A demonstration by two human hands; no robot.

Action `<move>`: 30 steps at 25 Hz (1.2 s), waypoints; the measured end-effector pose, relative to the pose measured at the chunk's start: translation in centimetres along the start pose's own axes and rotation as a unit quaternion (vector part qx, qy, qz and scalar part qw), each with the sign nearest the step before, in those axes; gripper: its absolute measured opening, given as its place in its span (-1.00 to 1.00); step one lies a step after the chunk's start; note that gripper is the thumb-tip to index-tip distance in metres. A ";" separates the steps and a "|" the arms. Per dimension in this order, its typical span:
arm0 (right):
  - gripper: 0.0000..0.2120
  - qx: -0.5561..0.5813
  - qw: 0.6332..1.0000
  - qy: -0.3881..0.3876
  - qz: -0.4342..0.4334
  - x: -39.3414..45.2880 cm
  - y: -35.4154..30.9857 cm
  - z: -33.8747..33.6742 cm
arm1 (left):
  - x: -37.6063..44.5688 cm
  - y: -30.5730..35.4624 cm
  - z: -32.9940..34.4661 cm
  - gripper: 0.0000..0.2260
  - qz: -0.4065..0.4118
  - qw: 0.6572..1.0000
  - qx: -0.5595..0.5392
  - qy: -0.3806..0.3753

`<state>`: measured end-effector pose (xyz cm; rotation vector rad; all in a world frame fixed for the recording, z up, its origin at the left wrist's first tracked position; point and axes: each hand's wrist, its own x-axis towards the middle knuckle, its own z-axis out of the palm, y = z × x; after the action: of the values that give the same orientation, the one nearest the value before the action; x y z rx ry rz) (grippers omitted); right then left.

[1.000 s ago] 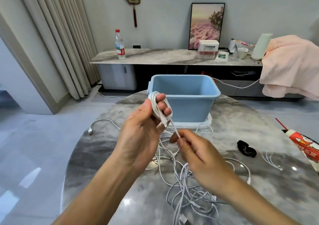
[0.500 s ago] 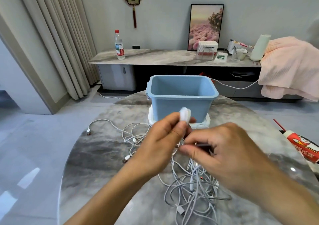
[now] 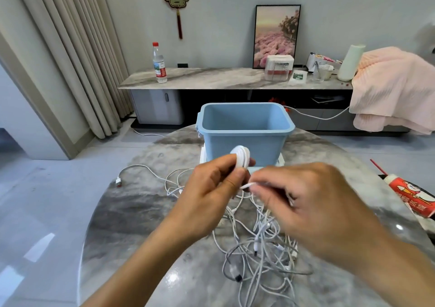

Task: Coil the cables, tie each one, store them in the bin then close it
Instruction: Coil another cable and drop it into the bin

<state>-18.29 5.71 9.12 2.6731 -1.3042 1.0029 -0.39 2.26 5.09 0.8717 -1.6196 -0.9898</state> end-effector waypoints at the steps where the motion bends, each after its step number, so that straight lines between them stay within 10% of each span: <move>1: -0.86 -0.009 1.000 0.024 -0.011 0.3 0.6 -0.8 | -0.2 0.4 0.1 -0.80 0.001 0.999 0.001 -0.037; 8: -0.63 0.113 0.990 0.088 0.008 0.8 4.8 -0.7 | -0.5 1.9 0.7 -0.69 -0.052 0.983 -0.105 -0.140; 16: -0.76 0.369 0.910 0.070 0.174 -0.3 2.3 5.9 | -0.3 2.2 0.3 -0.70 -0.072 0.908 -0.413 -0.007; 23: -0.90 0.304 0.929 -0.138 0.158 -1.8 -3.3 6.1 | 1.1 0.8 -1.8 -0.75 -0.053 0.945 -0.285 0.155; 30: -0.76 0.101 0.989 -0.078 0.081 -0.1 -2.2 0.7 | 0.2 0.1 -1.3 -0.78 0.034 0.997 0.064 -0.007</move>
<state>-16.42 7.02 9.12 2.8852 -1.5511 1.0095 0.80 1.91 5.47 0.8898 -1.7287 -0.8543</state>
